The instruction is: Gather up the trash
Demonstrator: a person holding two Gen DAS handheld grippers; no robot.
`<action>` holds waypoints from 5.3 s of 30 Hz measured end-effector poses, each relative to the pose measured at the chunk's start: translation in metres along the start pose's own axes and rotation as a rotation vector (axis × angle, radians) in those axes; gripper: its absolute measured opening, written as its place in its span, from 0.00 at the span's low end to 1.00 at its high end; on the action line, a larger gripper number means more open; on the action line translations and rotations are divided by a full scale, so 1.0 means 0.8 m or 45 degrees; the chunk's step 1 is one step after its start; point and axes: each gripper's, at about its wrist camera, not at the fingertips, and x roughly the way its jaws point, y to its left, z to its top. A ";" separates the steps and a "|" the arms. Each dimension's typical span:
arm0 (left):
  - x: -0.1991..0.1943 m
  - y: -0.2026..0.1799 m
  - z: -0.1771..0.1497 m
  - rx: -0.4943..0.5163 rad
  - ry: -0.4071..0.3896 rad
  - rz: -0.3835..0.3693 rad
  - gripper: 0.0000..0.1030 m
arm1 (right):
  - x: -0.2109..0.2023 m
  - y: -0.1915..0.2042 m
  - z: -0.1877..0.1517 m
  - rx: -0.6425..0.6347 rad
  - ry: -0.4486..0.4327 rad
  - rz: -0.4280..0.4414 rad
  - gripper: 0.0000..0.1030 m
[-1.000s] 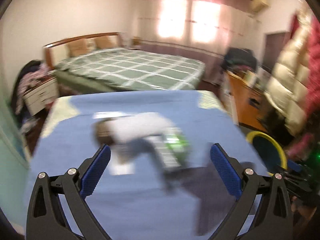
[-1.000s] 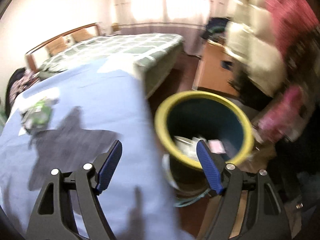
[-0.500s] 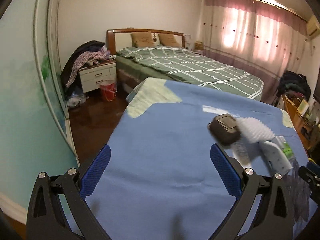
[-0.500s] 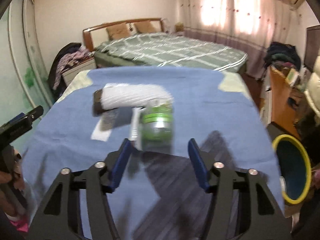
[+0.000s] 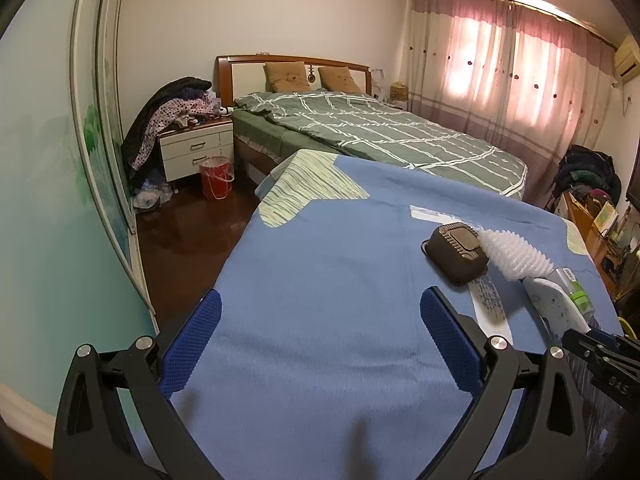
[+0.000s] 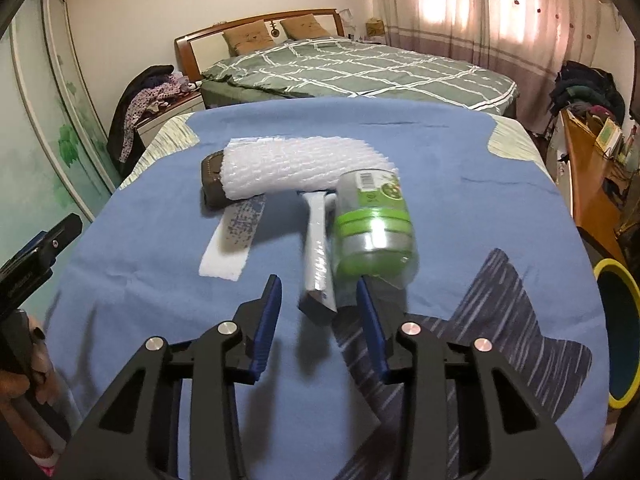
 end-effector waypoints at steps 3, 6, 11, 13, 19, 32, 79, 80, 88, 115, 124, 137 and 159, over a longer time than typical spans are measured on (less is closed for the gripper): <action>-0.001 -0.003 0.001 0.004 0.000 -0.003 0.95 | 0.010 0.006 0.003 -0.011 0.012 -0.017 0.19; -0.005 -0.008 0.001 0.014 -0.006 0.001 0.95 | 0.016 0.004 0.003 0.000 0.029 -0.014 0.07; -0.004 -0.008 0.001 0.013 -0.002 -0.002 0.95 | -0.010 0.003 0.001 0.006 -0.015 0.049 0.06; -0.004 -0.009 0.001 0.014 0.000 -0.002 0.95 | -0.020 0.006 -0.002 -0.002 -0.018 0.092 0.06; -0.004 -0.013 0.002 0.025 0.005 -0.005 0.95 | -0.056 0.005 -0.023 -0.018 -0.019 0.186 0.06; 0.003 -0.020 -0.002 0.046 0.013 0.015 0.95 | -0.141 -0.028 -0.041 -0.002 -0.143 0.236 0.06; -0.053 -0.155 -0.006 0.238 0.066 -0.295 0.95 | -0.108 -0.374 -0.113 0.721 -0.034 -0.605 0.09; -0.055 -0.164 -0.007 0.248 0.071 -0.307 0.95 | -0.107 -0.380 -0.115 0.734 -0.033 -0.600 0.09; -0.055 -0.223 -0.019 0.324 0.129 -0.373 0.95 | -0.114 -0.380 -0.116 0.752 -0.068 -0.616 0.44; 0.037 -0.279 -0.034 0.401 0.373 -0.398 0.95 | -0.106 -0.375 -0.110 0.726 -0.075 -0.518 0.49; 0.042 -0.282 -0.044 0.428 0.428 -0.438 0.65 | -0.105 -0.374 -0.110 0.725 -0.075 -0.510 0.49; 0.025 -0.270 -0.034 0.462 0.368 -0.395 0.23 | -0.103 -0.370 -0.107 0.710 -0.077 -0.486 0.49; -0.098 -0.424 -0.017 0.688 0.156 -0.623 0.21 | -0.194 -0.390 -0.149 0.680 -0.214 -0.543 0.49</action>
